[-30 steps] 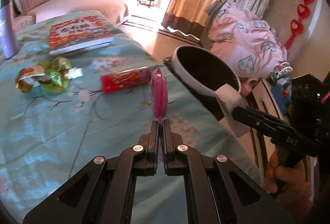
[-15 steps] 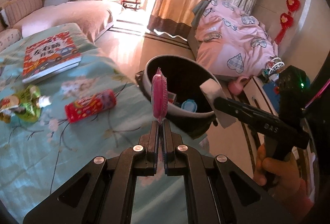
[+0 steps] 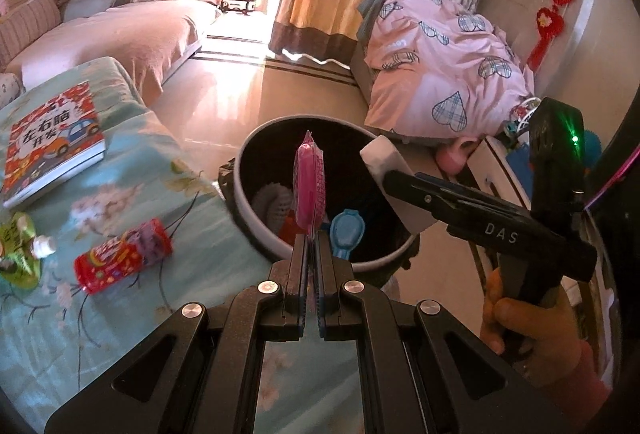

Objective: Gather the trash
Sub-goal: 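Carry the pink hairbrush and foam block over the bin and release both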

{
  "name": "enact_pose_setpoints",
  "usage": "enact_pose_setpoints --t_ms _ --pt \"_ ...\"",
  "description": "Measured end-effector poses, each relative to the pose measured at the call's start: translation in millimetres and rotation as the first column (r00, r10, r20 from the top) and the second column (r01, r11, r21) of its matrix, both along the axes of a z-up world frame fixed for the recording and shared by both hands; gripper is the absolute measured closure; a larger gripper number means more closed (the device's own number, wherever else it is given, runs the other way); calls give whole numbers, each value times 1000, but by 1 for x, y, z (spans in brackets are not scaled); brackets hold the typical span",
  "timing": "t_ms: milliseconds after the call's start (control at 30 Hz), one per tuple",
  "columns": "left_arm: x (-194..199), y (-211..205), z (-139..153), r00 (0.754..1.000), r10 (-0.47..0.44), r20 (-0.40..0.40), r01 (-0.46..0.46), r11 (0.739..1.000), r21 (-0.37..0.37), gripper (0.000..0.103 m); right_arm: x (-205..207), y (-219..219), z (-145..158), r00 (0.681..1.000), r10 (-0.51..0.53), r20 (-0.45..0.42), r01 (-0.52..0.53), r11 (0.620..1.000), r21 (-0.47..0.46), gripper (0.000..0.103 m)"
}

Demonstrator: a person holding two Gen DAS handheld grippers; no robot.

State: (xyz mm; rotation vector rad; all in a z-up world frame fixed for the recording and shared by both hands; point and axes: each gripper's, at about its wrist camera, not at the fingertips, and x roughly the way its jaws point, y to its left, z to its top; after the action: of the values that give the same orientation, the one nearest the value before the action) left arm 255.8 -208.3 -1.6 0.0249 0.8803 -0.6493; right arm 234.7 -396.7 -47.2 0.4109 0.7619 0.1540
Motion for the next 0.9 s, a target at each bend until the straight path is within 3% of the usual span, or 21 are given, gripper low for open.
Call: enact_pose_setpoints --t_ms 667,733,833,900 --pt "18 -29 -11 999 -11 -36 12 1000 24 100 25 -17 -12 999 3 -49 -3 1000 -14 31" --pt "16 -29 -10 1000 -6 -29 7 999 34 96 26 -17 -12 999 5 -48 -5 1000 -11 28" --pt "14 -27 -9 1000 9 -19 -9 999 42 80 25 -21 -12 999 5 -49 -4 1000 13 23" --pt "11 -22 -8 999 28 -19 -27 999 39 60 22 -23 -10 999 -3 -45 4 1000 16 19"
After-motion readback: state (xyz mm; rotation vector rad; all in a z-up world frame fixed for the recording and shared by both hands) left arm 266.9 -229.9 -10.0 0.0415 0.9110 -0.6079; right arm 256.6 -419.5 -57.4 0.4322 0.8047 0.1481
